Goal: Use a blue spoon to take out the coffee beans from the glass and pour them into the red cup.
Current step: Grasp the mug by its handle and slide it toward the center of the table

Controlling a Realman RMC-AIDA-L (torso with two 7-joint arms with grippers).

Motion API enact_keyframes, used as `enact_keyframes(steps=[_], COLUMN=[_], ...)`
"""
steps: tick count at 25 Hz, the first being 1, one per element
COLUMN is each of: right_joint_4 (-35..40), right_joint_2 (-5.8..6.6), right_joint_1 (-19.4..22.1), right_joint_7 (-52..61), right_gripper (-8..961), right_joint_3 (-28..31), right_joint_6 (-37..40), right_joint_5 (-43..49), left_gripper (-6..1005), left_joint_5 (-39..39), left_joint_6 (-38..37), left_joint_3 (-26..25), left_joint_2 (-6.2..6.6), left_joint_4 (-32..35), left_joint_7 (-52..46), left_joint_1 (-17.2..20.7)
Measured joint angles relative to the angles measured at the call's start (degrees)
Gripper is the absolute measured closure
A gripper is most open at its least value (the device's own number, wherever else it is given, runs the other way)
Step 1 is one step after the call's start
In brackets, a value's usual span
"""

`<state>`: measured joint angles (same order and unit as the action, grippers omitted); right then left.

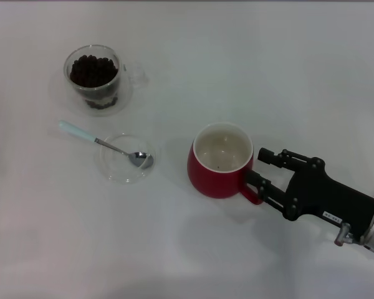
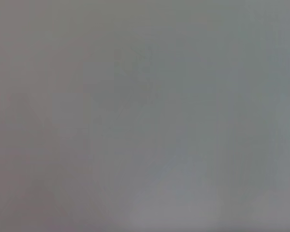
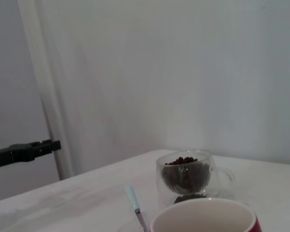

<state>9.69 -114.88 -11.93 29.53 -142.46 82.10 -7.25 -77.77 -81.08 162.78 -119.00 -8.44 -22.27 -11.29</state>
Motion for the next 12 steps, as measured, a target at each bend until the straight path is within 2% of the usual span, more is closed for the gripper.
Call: enact_keyframes(steps=[1,6,8,12], right_joint_4=[-0.04,-3.76,-5.57,-7.90], right_joint_2=[0.07,0.19,0.19,0.65], right_joint_1=[0.08,0.12,-0.18,-0.74], right_joint_7=[0.00,0.00,0.00,0.34], right_gripper=[608,434,424,408], right_joint_3=[0.02,0.55,1.17,3.36], right_joint_6=[0.35,8.55,11.92,17.46], right_joint_5=[-0.10,-0.46,-0.53,-0.64], left_gripper=[508,508,508,508], left_joint_5=[0.10,1.80,2.62,8.22], left_joint_6=[-0.52,-3.70,-4.05,-5.52], left_joint_3=[0.03,0.08,0.10,0.10], left_joint_2=[0.00,0.04,0.05,0.12], left_joint_4=[0.94,4.30,5.20,8.76], left_joint_7=[-0.19,-1.87,-3.04,-15.39], left_joint_1=[0.05,0.26,0.20,-0.79])
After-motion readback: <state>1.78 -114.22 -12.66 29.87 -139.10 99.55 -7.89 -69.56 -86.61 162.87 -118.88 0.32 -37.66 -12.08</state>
